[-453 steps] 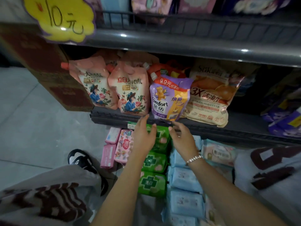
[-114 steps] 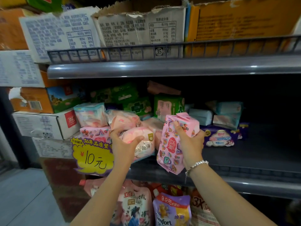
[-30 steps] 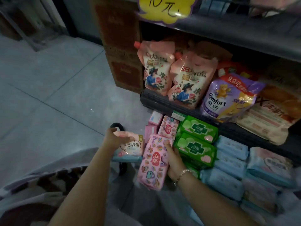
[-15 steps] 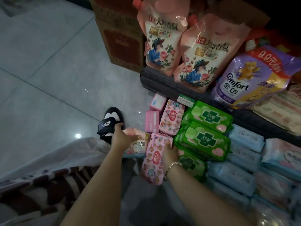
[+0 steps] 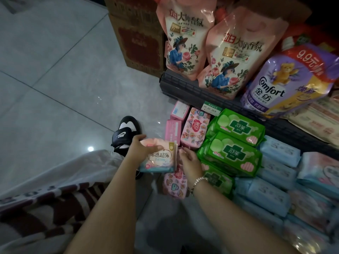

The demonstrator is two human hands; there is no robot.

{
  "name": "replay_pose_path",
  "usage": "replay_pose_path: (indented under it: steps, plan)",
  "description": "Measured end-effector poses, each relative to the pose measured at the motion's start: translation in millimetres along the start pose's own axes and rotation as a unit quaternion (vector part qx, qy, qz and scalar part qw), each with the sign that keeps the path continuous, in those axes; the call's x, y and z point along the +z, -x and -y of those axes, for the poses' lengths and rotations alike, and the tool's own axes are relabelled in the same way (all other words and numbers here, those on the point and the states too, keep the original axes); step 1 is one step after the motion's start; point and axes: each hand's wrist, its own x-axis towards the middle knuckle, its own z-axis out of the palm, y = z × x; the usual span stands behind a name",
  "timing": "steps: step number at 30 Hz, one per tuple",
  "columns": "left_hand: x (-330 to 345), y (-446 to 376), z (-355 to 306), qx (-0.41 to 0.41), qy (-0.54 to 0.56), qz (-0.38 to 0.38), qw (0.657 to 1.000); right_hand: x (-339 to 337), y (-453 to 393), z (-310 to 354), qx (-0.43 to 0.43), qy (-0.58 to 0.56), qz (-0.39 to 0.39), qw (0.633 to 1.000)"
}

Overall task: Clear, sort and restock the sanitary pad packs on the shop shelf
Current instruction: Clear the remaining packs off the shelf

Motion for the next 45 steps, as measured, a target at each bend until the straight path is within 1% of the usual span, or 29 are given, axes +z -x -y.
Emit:
replay_pose_path:
  steps: [2, 4, 6, 8, 12, 15, 20, 23, 25, 30, 33, 34, 36, 41, 43, 45]
  plan:
    - [2, 2, 0, -0.009, 0.017, 0.04, 0.999, 0, 1, 8, 0.015, 0.006, 0.073, 0.997]
    - [6, 2, 2, -0.016, 0.029, 0.066, 0.997, -3, 0, 13, 0.026, -0.01, 0.124, 0.992]
    - [9, 7, -1, -0.035, 0.061, 0.099, 0.993, -8, -2, 15, 0.035, -0.011, 0.151, 0.988]
    - [10, 7, -2, -0.052, 0.114, 0.142, 0.982, -14, -4, 19, 0.032, -0.021, 0.158, 0.987]
    - [13, 6, -16, -0.073, 0.154, 0.226, 0.959, -22, -5, 31, 0.017, -0.087, 0.121, 0.989]
    - [14, 7, -35, -0.069, 0.139, 0.281, 0.947, -27, 0, 35, -0.016, -0.108, 0.09, 0.99]
    - [25, 25, -70, -0.033, 0.044, 0.363, 0.93, -51, 17, 37, -0.061, -0.164, 0.05, 0.983]
    - [38, 42, -91, -0.029, -0.004, 0.409, 0.912, -75, 33, 36, -0.088, -0.186, 0.035, 0.978]
    - [52, 53, -105, -0.007, -0.038, 0.432, 0.901, -93, 46, 33, -0.113, -0.202, 0.016, 0.973]
    - [107, 98, -137, 0.04, -0.062, 0.425, 0.902, -155, 76, 27, -0.148, -0.247, -0.04, 0.957]
    - [156, 124, -146, 0.065, -0.081, 0.427, 0.898, -202, 95, 15, -0.154, -0.272, -0.099, 0.945]
    - [168, 128, -145, 0.067, -0.073, 0.416, 0.904, -214, 98, 10, -0.155, -0.274, -0.11, 0.943]
    - [198, 146, -137, 0.064, -0.059, 0.416, 0.905, -241, 112, -3, -0.15, -0.278, -0.132, 0.939]
    - [268, 191, -103, 0.01, -0.056, 0.447, 0.893, -303, 132, -55, -0.124, -0.297, -0.183, 0.929]
    - [292, 199, -87, 0.007, -0.066, 0.429, 0.901, -321, 137, -74, -0.1, -0.313, -0.189, 0.925]
    - [314, 205, -70, 0.019, -0.081, 0.389, 0.917, -337, 141, -89, -0.056, -0.309, -0.182, 0.932]
